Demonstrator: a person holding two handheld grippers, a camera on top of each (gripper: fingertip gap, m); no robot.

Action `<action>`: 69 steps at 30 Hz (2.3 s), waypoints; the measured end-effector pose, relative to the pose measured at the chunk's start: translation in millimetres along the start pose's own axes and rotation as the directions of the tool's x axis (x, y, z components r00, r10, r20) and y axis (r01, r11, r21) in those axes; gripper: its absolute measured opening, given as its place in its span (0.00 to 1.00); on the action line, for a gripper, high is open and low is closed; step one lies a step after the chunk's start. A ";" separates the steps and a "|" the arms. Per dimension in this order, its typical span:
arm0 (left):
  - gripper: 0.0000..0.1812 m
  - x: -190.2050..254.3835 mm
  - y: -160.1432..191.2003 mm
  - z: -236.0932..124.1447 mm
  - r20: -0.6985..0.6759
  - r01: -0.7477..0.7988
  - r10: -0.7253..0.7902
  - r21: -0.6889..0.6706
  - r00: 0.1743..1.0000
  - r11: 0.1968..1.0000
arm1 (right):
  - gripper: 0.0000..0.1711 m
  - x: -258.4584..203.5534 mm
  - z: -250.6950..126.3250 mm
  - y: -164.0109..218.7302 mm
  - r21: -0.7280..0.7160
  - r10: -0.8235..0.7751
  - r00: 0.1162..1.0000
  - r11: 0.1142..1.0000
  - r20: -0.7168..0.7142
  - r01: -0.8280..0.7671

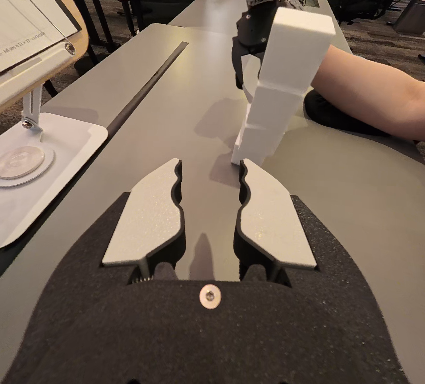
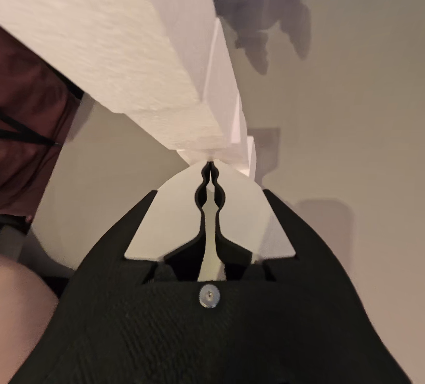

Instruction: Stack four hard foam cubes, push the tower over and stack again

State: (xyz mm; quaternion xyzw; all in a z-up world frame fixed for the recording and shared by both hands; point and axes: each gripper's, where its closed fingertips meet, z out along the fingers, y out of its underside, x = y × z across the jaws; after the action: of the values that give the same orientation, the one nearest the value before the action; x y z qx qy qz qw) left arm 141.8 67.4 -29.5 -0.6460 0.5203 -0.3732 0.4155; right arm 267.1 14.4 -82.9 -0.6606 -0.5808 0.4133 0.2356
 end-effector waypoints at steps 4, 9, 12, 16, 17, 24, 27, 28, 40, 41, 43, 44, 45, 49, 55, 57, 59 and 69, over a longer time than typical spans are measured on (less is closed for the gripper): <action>0.26 -1.7 -10.1 -15.1 0.025 -0.023 0.022 0.011 0.999 1.000 | 0.00 -7.9 6.7 -35.7 0.030 -0.109 0.992 0.993 -0.059 0.111; 0.26 -15.3 -24.8 -69.2 0.176 -0.097 0.102 -0.032 0.979 0.995 | 0.00 -20.3 4.3 -46.6 -0.018 -0.199 0.975 0.980 -0.099 0.198; 0.29 -22.5 -24.0 -100.0 0.273 -0.104 0.124 -0.087 0.954 0.991 | 0.00 -22.0 -0.4 -46.4 -0.025 -0.202 0.973 0.979 -0.111 0.200; 0.32 -17.1 -14.7 -111.8 0.298 -0.153 0.209 -0.200 0.931 0.968 | 0.00 -17.6 -3.6 -41.7 -0.034 -0.185 0.975 0.983 -0.126 0.182; 0.32 -14.2 -11.1 -111.2 0.289 -0.165 0.230 -0.233 0.929 0.958 | 0.00 -16.6 -3.4 -40.1 -0.037 -0.177 0.976 0.984 -0.126 0.173; 0.35 18.4 50.9 -114.7 0.141 -0.070 0.170 -0.532 0.975 0.844 | 0.03 -10.6 3.1 -25.0 -0.099 -0.154 0.981 0.985 -0.117 0.143; 0.36 8.6 59.4 -135.1 0.276 0.030 0.157 -0.569 0.948 0.822 | 0.04 -6.1 3.3 -20.3 -0.112 -0.136 0.984 0.986 -0.118 0.123; 0.34 8.6 62.9 -143.0 0.322 0.093 0.120 -0.574 0.939 0.814 | 0.04 -5.0 2.9 -18.9 -0.115 -0.131 0.984 0.986 -0.117 0.117; 0.35 25.4 138.3 -167.4 0.472 0.450 -0.094 -0.735 0.876 0.506 | 0.05 -2.6 -11.2 -16.2 -0.089 -0.111 0.984 0.991 -0.139 0.099; 0.35 26.9 141.7 -162.6 0.463 0.454 -0.112 -0.743 0.879 0.491 | 0.05 -1.9 -11.7 -15.6 -0.091 -0.110 0.984 0.991 -0.143 0.098; 0.36 28.4 148.0 -157.8 0.449 0.449 -0.111 -0.776 0.886 0.443 | 0.05 -1.1 -11.7 -14.0 -0.099 -0.106 0.984 0.991 -0.146 0.092; 0.36 28.4 151.3 -157.2 0.446 0.444 -0.099 -0.792 0.890 0.419 | 0.05 -1.0 -11.1 -12.8 -0.107 -0.103 0.984 0.990 -0.145 0.088; 0.37 29.2 154.3 -155.8 0.442 0.439 -0.093 -0.803 0.892 0.403 | 0.06 -0.9 -10.2 -11.8 -0.114 -0.103 0.984 0.990 -0.144 0.087; 0.41 30.0 160.1 -147.0 0.426 0.429 -0.097 -0.822 0.900 0.373 | 0.09 0.7 -4.1 -10.9 -0.153 -0.112 0.982 0.984 -0.154 0.088; 0.38 28.3 170.3 -146.0 0.414 0.416 -0.078 -0.850 0.907 0.323 | 0.29 2.8 11.9 -21.5 -0.174 -0.100 0.976 0.983 -0.196 0.066; 0.35 26.0 172.9 -145.4 0.409 0.410 -0.074 -0.855 0.910 0.318 | 0.41 -2.2 22.4 -28.3 -0.166 -0.086 0.979 0.985 -0.186 0.055; 0.34 22.9 174.8 -145.9 0.409 0.407 -0.062 -0.859 0.910 0.311 | 0.46 -2.9 33.2 -31.7 -0.192 -0.114 0.973 0.979 -0.202 0.075; 0.34 9.5 119.9 -154.9 0.407 0.313 0.043 -0.760 0.912 0.569 | 0.42 21.7 71.6 -4.7 -0.402 -0.211 0.938 0.912 -0.275 0.087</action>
State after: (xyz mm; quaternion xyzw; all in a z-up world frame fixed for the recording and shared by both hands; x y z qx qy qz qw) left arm -41.6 21.5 -81.8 -0.8615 0.4892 0.0085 0.1355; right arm 205.4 24.2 -124.3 -0.7038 -0.6550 0.1624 0.2220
